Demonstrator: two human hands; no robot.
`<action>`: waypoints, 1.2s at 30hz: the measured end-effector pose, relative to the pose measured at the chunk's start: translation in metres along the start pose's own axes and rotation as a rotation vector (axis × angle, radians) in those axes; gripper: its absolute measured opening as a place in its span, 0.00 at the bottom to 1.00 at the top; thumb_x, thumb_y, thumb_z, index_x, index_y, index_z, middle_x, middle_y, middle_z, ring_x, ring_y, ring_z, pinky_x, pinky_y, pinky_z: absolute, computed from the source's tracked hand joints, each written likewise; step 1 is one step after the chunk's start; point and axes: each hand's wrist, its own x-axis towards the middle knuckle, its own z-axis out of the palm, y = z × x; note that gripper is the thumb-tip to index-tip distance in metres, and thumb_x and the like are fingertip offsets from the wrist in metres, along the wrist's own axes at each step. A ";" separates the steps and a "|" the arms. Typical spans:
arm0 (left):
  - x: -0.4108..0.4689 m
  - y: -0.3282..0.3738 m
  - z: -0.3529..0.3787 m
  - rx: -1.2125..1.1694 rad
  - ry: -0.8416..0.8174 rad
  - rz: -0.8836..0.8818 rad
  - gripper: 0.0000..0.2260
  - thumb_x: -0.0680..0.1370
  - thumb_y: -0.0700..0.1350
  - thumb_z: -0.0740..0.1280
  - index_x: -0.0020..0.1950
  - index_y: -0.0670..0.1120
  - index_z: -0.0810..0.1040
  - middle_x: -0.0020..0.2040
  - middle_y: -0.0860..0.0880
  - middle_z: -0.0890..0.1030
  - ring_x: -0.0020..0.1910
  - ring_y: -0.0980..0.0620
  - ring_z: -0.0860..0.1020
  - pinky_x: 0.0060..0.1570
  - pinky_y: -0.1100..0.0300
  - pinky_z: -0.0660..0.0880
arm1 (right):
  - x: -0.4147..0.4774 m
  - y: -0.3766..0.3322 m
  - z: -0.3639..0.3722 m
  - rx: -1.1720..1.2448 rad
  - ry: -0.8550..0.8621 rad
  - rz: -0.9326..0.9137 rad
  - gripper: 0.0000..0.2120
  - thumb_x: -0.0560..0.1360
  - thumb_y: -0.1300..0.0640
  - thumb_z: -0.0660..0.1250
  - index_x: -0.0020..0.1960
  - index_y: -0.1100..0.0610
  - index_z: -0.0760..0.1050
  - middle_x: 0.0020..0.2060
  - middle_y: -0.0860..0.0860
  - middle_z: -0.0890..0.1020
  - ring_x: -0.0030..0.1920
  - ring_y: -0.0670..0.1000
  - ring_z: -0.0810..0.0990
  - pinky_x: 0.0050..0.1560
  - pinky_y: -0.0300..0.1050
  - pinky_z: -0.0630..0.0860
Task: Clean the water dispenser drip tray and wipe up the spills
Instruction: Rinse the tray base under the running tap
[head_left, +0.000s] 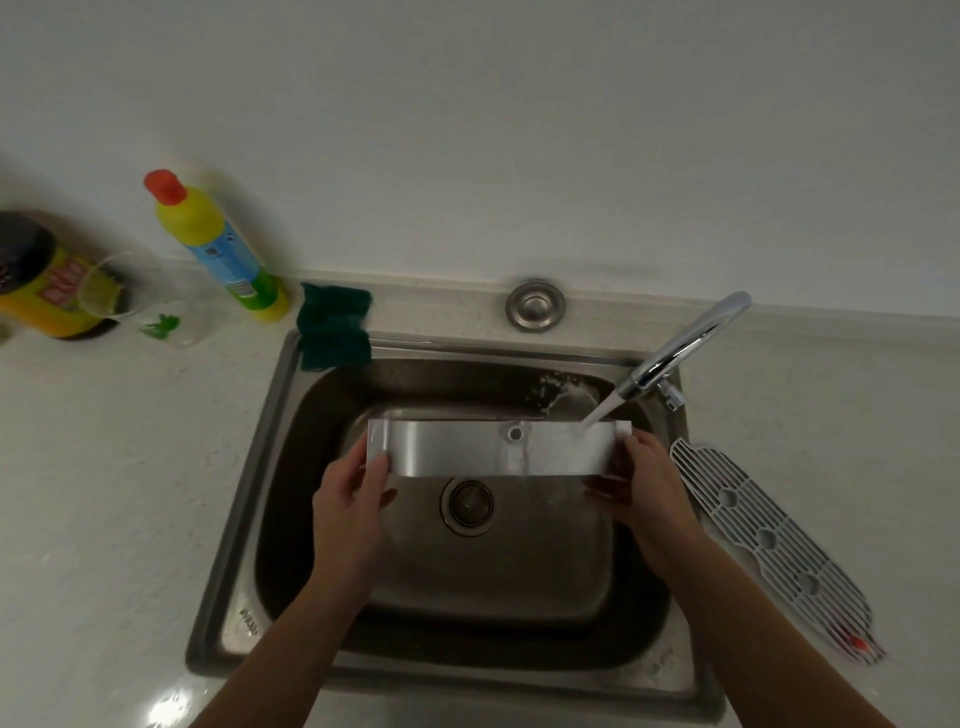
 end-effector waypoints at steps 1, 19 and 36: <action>0.001 -0.005 0.004 0.029 0.003 -0.020 0.13 0.84 0.49 0.64 0.61 0.69 0.75 0.62 0.54 0.76 0.59 0.53 0.79 0.54 0.55 0.79 | -0.002 -0.006 -0.001 0.040 0.019 -0.006 0.09 0.86 0.55 0.59 0.64 0.49 0.73 0.60 0.54 0.78 0.59 0.56 0.80 0.51 0.55 0.85; 0.034 0.008 0.060 -0.507 -0.136 -0.442 0.14 0.82 0.48 0.67 0.66 0.47 0.81 0.60 0.46 0.86 0.59 0.47 0.85 0.52 0.53 0.83 | -0.045 0.024 -0.055 -0.071 -0.046 -0.231 0.28 0.82 0.43 0.61 0.80 0.38 0.56 0.73 0.41 0.65 0.66 0.47 0.72 0.56 0.41 0.79; 0.016 -0.022 -0.016 0.097 -0.364 0.039 0.39 0.69 0.43 0.81 0.74 0.63 0.69 0.66 0.63 0.78 0.65 0.61 0.78 0.52 0.67 0.80 | 0.023 -0.020 -0.029 -0.626 -0.276 -0.610 0.44 0.60 0.46 0.84 0.70 0.40 0.65 0.61 0.33 0.69 0.62 0.32 0.69 0.56 0.36 0.72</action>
